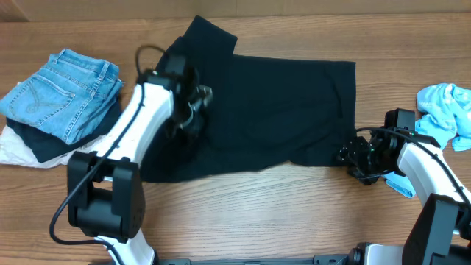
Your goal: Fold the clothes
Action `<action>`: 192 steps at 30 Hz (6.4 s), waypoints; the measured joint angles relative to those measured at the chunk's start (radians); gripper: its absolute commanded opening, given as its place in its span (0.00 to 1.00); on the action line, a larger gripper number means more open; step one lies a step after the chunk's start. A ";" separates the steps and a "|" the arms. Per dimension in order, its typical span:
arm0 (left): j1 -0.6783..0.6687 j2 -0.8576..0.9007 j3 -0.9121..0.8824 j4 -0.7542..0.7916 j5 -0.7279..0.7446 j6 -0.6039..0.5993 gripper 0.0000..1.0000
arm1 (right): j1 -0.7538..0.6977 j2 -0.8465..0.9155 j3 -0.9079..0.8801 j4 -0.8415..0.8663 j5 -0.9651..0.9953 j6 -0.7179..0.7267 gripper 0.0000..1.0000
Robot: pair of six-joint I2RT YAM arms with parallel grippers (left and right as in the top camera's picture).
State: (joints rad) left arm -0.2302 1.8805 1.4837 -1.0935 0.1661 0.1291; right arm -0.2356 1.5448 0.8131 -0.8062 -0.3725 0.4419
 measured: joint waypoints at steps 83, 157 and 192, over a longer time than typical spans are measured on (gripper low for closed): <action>0.148 0.000 -0.033 -0.029 -0.237 -0.017 0.79 | 0.000 -0.003 -0.081 0.105 0.268 0.108 0.04; 0.306 0.008 -0.125 -0.088 -0.017 -0.330 0.57 | 0.000 -0.003 -0.080 0.105 0.265 0.108 0.06; 0.486 -0.018 -0.314 0.054 -0.008 -0.161 0.17 | 0.000 -0.003 -0.080 0.102 0.280 0.104 0.04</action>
State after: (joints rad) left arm 0.2558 1.8626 1.1694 -1.0397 0.1577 -0.0315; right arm -0.2356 1.5421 0.7330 -0.7040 -0.0925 0.5457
